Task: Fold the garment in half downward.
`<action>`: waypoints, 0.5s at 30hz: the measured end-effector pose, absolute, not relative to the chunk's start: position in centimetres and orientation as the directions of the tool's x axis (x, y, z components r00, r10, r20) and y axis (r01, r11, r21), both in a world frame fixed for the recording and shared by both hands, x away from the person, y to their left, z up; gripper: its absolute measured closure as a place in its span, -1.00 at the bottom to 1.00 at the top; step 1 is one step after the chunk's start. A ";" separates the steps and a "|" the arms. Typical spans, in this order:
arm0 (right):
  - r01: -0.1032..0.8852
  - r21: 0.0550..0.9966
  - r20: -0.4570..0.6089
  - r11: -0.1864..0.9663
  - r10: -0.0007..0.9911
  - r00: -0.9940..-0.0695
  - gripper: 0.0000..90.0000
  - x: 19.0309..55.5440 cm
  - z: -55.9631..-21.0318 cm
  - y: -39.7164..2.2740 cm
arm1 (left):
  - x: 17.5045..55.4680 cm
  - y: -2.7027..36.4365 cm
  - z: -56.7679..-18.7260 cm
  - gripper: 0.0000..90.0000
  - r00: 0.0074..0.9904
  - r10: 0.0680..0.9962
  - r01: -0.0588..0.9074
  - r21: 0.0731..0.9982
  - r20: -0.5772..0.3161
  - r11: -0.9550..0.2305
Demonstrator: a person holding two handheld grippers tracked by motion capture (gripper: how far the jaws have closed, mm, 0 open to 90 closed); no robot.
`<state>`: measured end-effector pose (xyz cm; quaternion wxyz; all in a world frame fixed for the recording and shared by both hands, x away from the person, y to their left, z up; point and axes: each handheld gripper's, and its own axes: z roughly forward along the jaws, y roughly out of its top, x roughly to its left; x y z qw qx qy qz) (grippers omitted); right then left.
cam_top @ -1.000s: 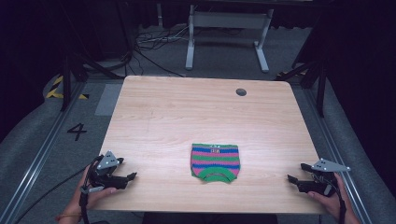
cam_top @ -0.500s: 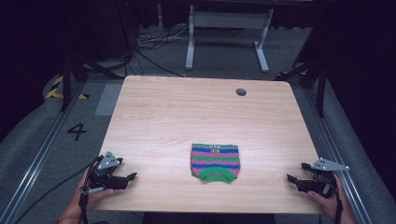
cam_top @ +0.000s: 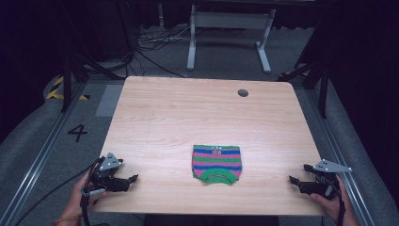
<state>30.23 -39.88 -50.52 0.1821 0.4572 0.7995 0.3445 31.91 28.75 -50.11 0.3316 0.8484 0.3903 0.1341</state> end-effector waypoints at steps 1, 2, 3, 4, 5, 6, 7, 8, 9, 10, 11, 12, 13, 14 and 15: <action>0.606 0.717 0.024 0.345 0.857 -0.516 -0.62 30.2 -50.5 -39.9 | 31.9 28.7 -50.1 -0.70 0.659 0.751 0.574 0.667 -0.031 -0.476; 0.606 0.717 0.024 0.345 0.856 -0.516 -0.62 30.2 -50.5 -39.9 | 31.9 28.8 -50.1 -0.70 0.659 0.752 0.574 0.666 -0.029 -0.477; 0.606 0.717 0.024 0.345 0.856 -0.516 -0.62 30.2 -50.5 -39.9 | 31.9 28.8 -50.1 -0.70 0.659 0.751 0.575 0.664 -0.031 -0.478; 0.606 0.717 0.024 0.345 0.857 -0.516 -0.62 30.2 -50.5 -39.9 | 32.0 28.7 -50.1 -0.71 0.658 0.752 0.575 0.664 -0.028 -0.478; 0.606 0.717 0.024 0.345 0.857 -0.515 -0.62 30.2 -50.5 -39.9 | 32.0 28.7 -50.1 -0.72 0.657 0.753 0.577 0.663 -0.030 -0.477; 0.606 0.717 0.024 0.345 0.857 -0.515 -0.62 30.2 -50.5 -39.9 | 32.0 28.7 -50.1 -0.72 0.657 0.753 0.577 0.663 -0.029 -0.477; 0.605 0.717 0.023 0.345 0.856 -0.516 -0.62 30.2 -50.5 -39.9 | 32.0 28.7 -50.1 -0.72 0.656 0.754 0.578 0.663 -0.030 -0.476; 0.606 0.717 0.024 0.345 0.857 -0.515 -0.62 30.2 -50.5 -39.9 | 32.0 28.7 -50.1 -0.72 0.656 0.754 0.578 0.663 -0.030 -0.476; 0.606 0.717 0.024 0.345 0.856 -0.516 -0.62 30.2 -50.5 -39.9 | 32.0 28.7 -50.1 -0.73 0.656 0.754 0.578 0.662 -0.030 -0.477; 0.606 0.717 0.024 0.345 0.857 -0.515 -0.62 30.2 -50.5 -39.9 | 32.0 28.7 -50.1 -0.73 0.656 0.755 0.578 0.662 -0.030 -0.477; 0.606 0.717 0.024 0.345 0.856 -0.516 -0.62 30.2 -50.5 -39.9 | 32.0 28.7 -50.1 -0.73 0.656 0.754 0.576 0.663 -0.027 -0.477; 0.606 0.717 0.024 0.345 0.857 -0.516 -0.62 30.2 -50.5 -39.9 | 32.0 28.7 -50.1 -0.73 0.655 0.755 0.576 0.664 -0.026 -0.477; 0.606 0.717 0.024 0.345 0.856 -0.516 -0.62 30.2 -50.5 -39.9 | 32.0 28.7 -50.1 -0.74 0.654 0.756 0.577 0.663 -0.026 -0.477; 0.606 0.717 0.024 0.345 0.857 -0.516 -0.62 30.2 -50.5 -39.9 | 32.0 28.7 -50.1 -0.75 0.652 0.757 0.581 0.660 -0.029 -0.475; 0.606 0.717 0.024 0.345 0.857 -0.516 -0.62 30.2 -50.5 -39.9 | 32.0 28.7 -50.1 -0.76 0.652 0.757 0.581 0.660 -0.029 -0.475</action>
